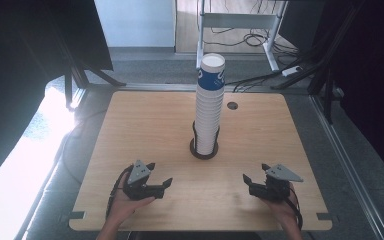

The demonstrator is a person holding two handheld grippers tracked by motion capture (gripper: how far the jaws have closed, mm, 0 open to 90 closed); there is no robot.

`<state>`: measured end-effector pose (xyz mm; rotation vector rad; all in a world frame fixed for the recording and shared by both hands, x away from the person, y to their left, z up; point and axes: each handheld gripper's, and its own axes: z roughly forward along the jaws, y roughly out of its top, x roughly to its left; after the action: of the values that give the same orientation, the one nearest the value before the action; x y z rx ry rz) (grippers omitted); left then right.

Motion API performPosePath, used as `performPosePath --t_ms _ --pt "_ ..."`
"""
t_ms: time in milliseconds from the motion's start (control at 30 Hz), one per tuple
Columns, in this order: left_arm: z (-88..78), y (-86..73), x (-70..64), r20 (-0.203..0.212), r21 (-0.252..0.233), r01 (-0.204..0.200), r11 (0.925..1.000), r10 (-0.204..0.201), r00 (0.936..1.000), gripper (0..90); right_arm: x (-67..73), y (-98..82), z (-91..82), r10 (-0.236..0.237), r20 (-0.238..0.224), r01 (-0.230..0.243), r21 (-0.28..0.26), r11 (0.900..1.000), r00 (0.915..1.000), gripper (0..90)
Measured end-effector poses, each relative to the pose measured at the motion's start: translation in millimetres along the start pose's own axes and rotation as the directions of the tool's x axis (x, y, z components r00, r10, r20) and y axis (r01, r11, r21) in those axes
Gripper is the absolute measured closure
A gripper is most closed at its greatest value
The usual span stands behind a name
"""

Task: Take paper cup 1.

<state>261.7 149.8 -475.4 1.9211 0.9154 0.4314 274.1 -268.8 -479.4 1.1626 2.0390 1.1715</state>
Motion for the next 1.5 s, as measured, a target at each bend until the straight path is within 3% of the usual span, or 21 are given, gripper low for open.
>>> performPosePath --t_ms 167,200,267,333,367,433,467,500,567,600,667,767,1000,1033,1200,1367,1500 --pt "-0.5 -1.3 0.4 0.003 -0.031 -0.016 0.9994 0.016 0.9999 22.5 -3.0 -0.6 -1.3 0.037 -0.032 -0.038 -0.032 0.999 0.9988 19.5" --pt "-0.6 -2.3 -0.2 -0.029 -0.061 -0.033 0.9976 0.032 0.9991 25.5 -4.0 -0.2 -3.1 0.058 -0.044 -0.061 -0.056 0.997 0.9973 20.4" --pt "-1.4 -2.7 -0.2 -0.037 -0.08 -0.04 0.996 0.037 0.9986 29.2 -5.0 0.6 -4.9 0.079 -0.06 -0.083 -0.08 0.993 0.9951 20.6" --pt "-2.8 -2.8 -0.5 -0.073 -0.107 -0.065 0.9922 0.057 0.9957 36.0 -6.4 1.8 -8.4 0.085 -0.068 -0.092 -0.113 0.989 0.9941 19.5" --pt "-3.2 -3.5 -0.5 -0.094 -0.146 -0.079 0.9861 0.066 0.9934 37.4 -7.1 1.7 -9.9 0.083 -0.064 -0.09 -0.125 0.988 0.9945 19.2" --pt "-3.6 -3.2 0.3 -0.091 -0.145 -0.071 0.9869 0.058 0.9941 38.1 -7.9 1.6 -10.1 0.093 -0.071 -0.102 -0.13 0.986 0.9931 19.1" --pt "-3.0 -2.1 1.9 -0.08 -0.104 -0.051 0.9933 0.043 0.9959 37.9 -10.4 1.5 -10.3 0.121 -0.086 -0.132 -0.131 0.983 0.9889 19.8" --pt "-3.0 -2.1 1.9 -0.08 -0.104 -0.051 0.9933 0.043 0.9959 36.9 -10.4 1.5 -10.3 0.121 -0.086 -0.132 -0.131 0.983 0.9889 19.8" --pt "-0.3 -0.7 4.6 -0.049 -0.038 -0.024 0.999 0.022 0.9986 36.3 -12.4 1.1 -10.0 0.145 -0.08 -0.154 -0.13 0.979 0.9862 20.7" --pt "-0.3 -0.7 4.6 -0.049 -0.038 -0.024 0.999 0.022 0.9986 36.2 -12.4 1.1 -10.0 0.145 -0.08 -0.154 -0.13 0.979 0.9862 20.7" --pt "1.8 -0.7 5.8 -0.013 -0.018 0.023 0.9996 -0.023 0.9996 33.5 -13.1 0.5 -10.9 0.138 -0.052 -0.143 -0.13 0.981 0.9891 24.3" --pt "1.6 -0.7 5.7 0.004 -0.015 0.041 0.999 -0.041 0.9991 31.4 -15.2 0.4 -12.3 0.129 -0.054 -0.135 -0.129 0.982 0.9902 24.7" --pt "-0.3 4.5 2.3 0.001 -0.022 0.018 0.9996 -0.018 0.9998 25.5 -15.0 0.4 -8.8 0.12 -0.09 -0.128 -0.088 0.988 0.9887 23.9" --pt "0.2 8.1 1.1 0.003 -0.029 0.016 0.9994 -0.016 0.9999 23.6 -13.7 0.6 -7.7 0.093 -0.099 -0.101 -0.076 0.992 0.9907 24.0" --pt "6.2 16.5 -2.5 -0.021 -0.041 0.009 0.9991 -0.01 0.9997 21.5 -14.3 1.7 -10.0 0.067 -0.15 -0.08 -0.082 0.993 0.9864 24.2" --pt "12.7 27.6 -6.0 -0.033 -0.055 -0.005 0.9985 0.003 0.9995 22.2 -15.3 2.4 -11.4 0.061 -0.168 -0.075 -0.08 0.994 0.9839 24.4" --pt "18.5 39.1 -7.9 -0.016 -0.042 -0.022 0.9989 0.021 0.9997 20.8 -12.4 2.5 -11.7 0.05 -0.192 -0.065 -0.076 0.995 0.98 24.8"
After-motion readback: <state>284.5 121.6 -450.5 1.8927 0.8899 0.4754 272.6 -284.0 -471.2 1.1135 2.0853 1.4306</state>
